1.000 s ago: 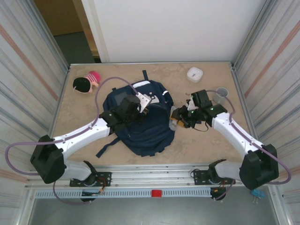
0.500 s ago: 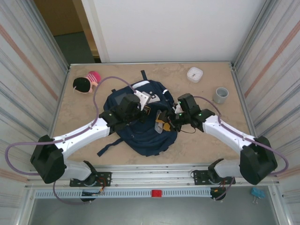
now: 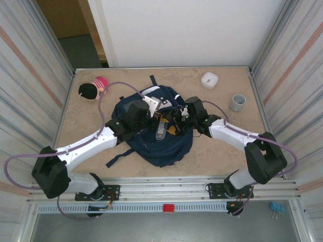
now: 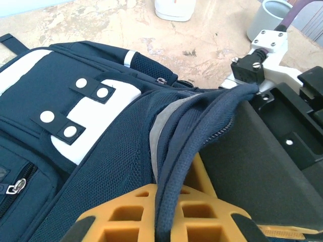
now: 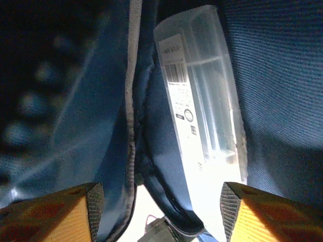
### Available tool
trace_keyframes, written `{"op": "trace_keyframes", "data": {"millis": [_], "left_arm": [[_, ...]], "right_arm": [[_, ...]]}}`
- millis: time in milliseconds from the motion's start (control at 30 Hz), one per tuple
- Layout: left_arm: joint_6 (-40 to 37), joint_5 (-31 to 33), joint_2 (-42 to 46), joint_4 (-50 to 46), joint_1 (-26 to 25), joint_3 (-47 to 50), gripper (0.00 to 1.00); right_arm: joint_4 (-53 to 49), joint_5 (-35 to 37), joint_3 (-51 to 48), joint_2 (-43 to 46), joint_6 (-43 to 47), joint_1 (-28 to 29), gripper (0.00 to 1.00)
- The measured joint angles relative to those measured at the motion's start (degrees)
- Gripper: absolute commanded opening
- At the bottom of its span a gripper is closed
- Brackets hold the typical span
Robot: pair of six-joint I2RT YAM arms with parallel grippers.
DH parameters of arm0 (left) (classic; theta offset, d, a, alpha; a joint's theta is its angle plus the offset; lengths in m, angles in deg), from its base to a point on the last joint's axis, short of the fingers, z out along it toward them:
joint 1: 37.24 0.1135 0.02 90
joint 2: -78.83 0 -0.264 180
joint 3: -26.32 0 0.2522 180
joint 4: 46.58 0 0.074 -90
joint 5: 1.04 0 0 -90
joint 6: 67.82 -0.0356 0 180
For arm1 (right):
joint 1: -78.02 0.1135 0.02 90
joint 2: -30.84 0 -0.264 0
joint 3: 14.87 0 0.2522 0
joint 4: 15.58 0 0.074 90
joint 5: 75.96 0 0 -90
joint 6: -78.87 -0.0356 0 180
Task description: Pack the student bag
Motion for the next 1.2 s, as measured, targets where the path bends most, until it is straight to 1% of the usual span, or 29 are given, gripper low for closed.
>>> {"op": "trace_keyframes", "data": {"millis": [100,167,267,433,500,567,667,767,867,967,1100,1200], "left_arm": [[0.0,0.0,0.1,0.0,0.0,0.1,0.07],[0.0,0.0,0.1,0.0,0.0,0.1,0.07],[0.0,0.0,0.1,0.0,0.0,0.1,0.07],[0.6,-0.3,0.1,0.8,0.0,0.4,0.06],[1.0,-0.4,0.1,1.2,0.0,0.8,0.06],[1.2,-0.4,0.1,1.2,0.0,1.0,0.06],[1.7,0.1,0.3,1.3,0.6,1.5,0.07],[2.1,1.1,1.5,1.2,0.8,2.1,0.07],[2.3,1.5,2.5,1.2,0.9,2.5,0.08],[2.5,1.3,2.6,1.2,1.0,2.8,0.09],[2.3,1.2,2.6,1.2,1.0,2.9,0.11],[1.4,0.6,2.5,1.2,1.0,2.9,0.15]], "right_arm": [[-5.9,1.4,0.1,1.8,2.8,0.5,0.6],[-8.4,1.7,0.1,2.7,4.2,1.2,0.56],[-9.2,2.3,0.0,2.8,5.2,2.8,0.47],[-5.1,4.4,0.1,-0.3,4.8,5.3,0.34],[-2.3,5.5,0.3,-3.1,4.3,5.9,0.31],[0.2,5.9,1.2,-5.9,4.0,6.2,0.3],[4.2,6.3,3.4,-9.5,3.9,6.2,0.3],[6.9,7.1,4.1,-10.1,4.1,6.1,0.36],[8.0,7.3,3.4,-8.6,5.4,6.1,0.42],[7.4,7.4,0.5,-3.7,8.6,5.6,0.49],[2.1,8.5,-2.0,5.9,15.4,4.5,0.53],[-2.8,9.6,-2.6,12.6,20.7,3.2,0.55]]}}
